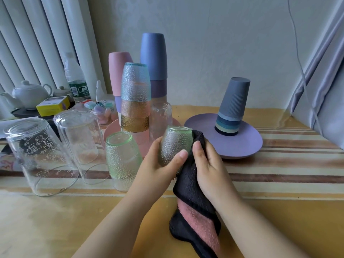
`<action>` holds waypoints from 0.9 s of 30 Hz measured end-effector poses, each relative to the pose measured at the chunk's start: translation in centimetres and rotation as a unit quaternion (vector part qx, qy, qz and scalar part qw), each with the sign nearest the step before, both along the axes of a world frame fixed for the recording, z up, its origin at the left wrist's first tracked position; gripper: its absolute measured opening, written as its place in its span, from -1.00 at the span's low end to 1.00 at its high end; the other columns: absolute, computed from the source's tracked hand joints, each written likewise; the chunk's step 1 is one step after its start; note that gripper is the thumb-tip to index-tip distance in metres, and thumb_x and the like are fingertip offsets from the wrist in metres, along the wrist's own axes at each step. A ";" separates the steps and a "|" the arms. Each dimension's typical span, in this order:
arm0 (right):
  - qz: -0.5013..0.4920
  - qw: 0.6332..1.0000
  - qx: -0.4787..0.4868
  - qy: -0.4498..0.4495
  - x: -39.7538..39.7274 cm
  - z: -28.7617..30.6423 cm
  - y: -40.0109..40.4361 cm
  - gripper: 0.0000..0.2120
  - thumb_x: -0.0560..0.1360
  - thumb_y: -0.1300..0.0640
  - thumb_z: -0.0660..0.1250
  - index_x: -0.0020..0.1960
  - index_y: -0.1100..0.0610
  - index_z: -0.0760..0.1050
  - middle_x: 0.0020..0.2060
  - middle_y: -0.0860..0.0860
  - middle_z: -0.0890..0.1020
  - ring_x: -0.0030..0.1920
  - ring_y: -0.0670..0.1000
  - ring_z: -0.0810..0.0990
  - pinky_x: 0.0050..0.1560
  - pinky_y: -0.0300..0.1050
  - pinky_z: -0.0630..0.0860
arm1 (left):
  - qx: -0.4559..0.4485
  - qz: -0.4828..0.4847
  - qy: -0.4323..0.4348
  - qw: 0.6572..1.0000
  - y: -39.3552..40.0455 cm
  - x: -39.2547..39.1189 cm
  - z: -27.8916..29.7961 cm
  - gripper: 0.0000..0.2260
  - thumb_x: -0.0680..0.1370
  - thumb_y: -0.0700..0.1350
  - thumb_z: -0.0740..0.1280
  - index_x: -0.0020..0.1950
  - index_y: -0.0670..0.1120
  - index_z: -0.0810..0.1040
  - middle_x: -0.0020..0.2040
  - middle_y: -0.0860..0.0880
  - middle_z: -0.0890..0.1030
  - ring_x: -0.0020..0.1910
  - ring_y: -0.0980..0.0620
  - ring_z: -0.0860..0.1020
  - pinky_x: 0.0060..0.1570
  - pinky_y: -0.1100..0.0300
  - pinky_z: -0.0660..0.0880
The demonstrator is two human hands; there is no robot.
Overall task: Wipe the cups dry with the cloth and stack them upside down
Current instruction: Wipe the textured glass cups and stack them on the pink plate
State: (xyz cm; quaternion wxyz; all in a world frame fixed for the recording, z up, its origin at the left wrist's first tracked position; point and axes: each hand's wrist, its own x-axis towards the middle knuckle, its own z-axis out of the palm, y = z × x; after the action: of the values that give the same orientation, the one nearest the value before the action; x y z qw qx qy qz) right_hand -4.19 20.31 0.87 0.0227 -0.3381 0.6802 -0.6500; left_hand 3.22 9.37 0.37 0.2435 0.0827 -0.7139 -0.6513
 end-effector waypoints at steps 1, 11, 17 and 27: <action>-0.005 1.000 -0.006 -0.012 0.0 0.2 0.2 -0.64 0.53 -0.09 0.06 0.21 0.00 0.45 0.10 -0.22 0.57 0.15 -0.35 0.46 0.14 -0.52 0.31 | -0.004 -0.018 -0.009 1.000 -0.1 0.1 0.1 -0.59 0.42 0.11 0.40 0.24 0.10 0.48 0.08 0.17 0.67 0.10 0.20 0.62 0.02 0.26 0.56; 0.074 0.991 -0.056 -0.096 -0.7 1.5 1.5 -0.77 0.56 0.04 0.21 -0.08 0.12 0.60 -0.14 -0.05 0.70 -0.09 -0.21 0.59 -0.06 -0.40 0.47 | 0.072 -0.100 -0.150 0.981 -0.8 1.0 -0.1 -0.44 0.23 0.40 0.46 0.16 0.24 0.54 0.18 0.23 0.60 0.13 0.31 0.56 0.19 0.22 0.43; 0.005 0.999 -0.048 -0.023 -0.6 1.7 1.2 -0.63 0.54 -0.09 0.18 -0.35 0.10 0.29 -0.41 -0.07 0.34 -0.33 -0.16 0.32 -0.31 -0.32 0.31 | 0.093 -0.124 -0.120 0.981 0.1 0.7 -0.3 -0.62 0.35 0.21 0.33 0.07 0.06 0.57 -0.05 0.18 0.71 -0.04 0.26 0.64 0.01 0.31 0.49; -0.084 0.991 -0.096 -0.026 -1.2 1.7 1.3 -0.68 0.50 -0.08 0.10 -0.29 0.13 0.32 -0.35 -0.04 0.39 -0.30 -0.18 0.36 -0.25 -0.38 0.34 | 0.067 -0.086 -0.079 0.991 0.4 0.2 -1.1 -0.24 0.27 0.30 0.45 0.39 0.02 0.42 0.28 0.09 0.57 0.20 0.20 0.56 0.15 0.29 0.51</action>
State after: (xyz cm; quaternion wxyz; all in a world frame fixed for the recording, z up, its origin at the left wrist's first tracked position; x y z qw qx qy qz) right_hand -5.41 21.58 2.57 -0.0468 -0.2631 0.6395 -0.7208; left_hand 3.43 9.73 -0.72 0.1231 0.0887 -0.6904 -0.7074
